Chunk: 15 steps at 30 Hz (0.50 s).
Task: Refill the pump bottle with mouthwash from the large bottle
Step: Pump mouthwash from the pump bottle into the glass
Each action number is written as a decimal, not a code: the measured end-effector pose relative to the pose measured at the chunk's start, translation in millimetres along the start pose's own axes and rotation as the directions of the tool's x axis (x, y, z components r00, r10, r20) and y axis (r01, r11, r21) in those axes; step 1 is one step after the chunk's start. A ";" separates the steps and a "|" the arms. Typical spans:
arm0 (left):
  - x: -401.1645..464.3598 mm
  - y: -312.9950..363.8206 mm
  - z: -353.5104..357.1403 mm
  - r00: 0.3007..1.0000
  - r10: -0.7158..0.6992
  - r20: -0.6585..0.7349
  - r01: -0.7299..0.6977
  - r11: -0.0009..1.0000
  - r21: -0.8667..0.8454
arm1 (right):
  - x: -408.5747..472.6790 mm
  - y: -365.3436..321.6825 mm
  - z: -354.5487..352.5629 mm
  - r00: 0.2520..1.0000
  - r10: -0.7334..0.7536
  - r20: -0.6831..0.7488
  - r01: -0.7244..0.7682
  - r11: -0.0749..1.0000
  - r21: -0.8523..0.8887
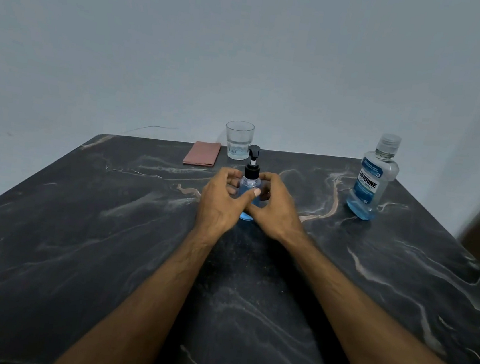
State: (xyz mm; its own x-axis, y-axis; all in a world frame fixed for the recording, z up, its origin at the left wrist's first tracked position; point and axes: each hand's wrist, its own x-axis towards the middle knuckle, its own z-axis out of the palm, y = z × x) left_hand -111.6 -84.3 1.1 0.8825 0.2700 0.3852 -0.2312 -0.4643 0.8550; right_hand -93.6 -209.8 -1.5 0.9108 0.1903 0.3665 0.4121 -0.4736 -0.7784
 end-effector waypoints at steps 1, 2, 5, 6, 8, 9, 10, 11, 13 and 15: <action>1.9 -0.5 -0.5 1.000 -0.008 0.019 0.008 1.000 -0.028 | -0.8 1.8 -2.7 1.000 -0.008 0.024 0.008 1.000 -0.001; 3.9 -1.6 -1.7 0.999 -0.012 0.048 0.015 0.998 -0.062 | -1.2 3.2 -6.6 0.999 -0.011 0.047 0.011 1.000 0.005; 10.5 -5.0 -6.7 0.984 0.003 0.180 0.027 0.986 -0.165 | 1.3 3.3 -21.3 0.995 -0.023 0.094 0.015 0.996 0.084; 12.4 -5.6 -8.7 0.974 0.018 0.226 0.023 0.984 -0.179 | 2.5 2.1 -25.1 0.995 -0.033 0.091 0.023 0.993 0.112; 15.7 -5.5 -11.2 0.952 0.041 0.305 0.015 0.984 -0.179 | 5.3 -2.2 -28.2 0.994 -0.070 0.084 0.059 0.990 0.129; 17.7 -5.7 -11.5 0.942 0.040 0.332 0.021 0.983 -0.180 | 6.8 -4.5 -27.5 0.992 -0.096 0.080 0.086 0.989 0.117; 19.8 -6.1 -11.5 0.936 0.034 0.350 0.033 0.983 -0.182 | 8.3 -6.4 -25.9 0.990 -0.123 0.074 0.116 0.989 0.097; 21.4 -6.9 -11.4 0.932 0.026 0.362 0.044 0.982 -0.184 | 9.6 -7.9 -24.0 0.987 -0.148 0.065 0.143 0.987 0.075; 23.0 -9.5 -11.2 0.927 0.015 0.375 0.062 0.980 -0.191 | 12.3 -9.1 -20.2 0.981 -0.190 0.044 0.188 0.981 0.039; 24.5 -13.7 -11.8 0.928 0.005 0.373 0.072 0.979 -0.192 | 14.1 -7.1 -17.3 0.974 -0.226 0.010 0.227 0.974 -0.010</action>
State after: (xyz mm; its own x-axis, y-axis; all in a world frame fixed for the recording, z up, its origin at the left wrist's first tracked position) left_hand -91.7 -61.4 2.9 0.9705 -0.0666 0.2318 -0.2412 -0.2725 0.9315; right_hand -84.2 -218.6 18.0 0.7940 0.3008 0.5283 0.6075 -0.4266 -0.6700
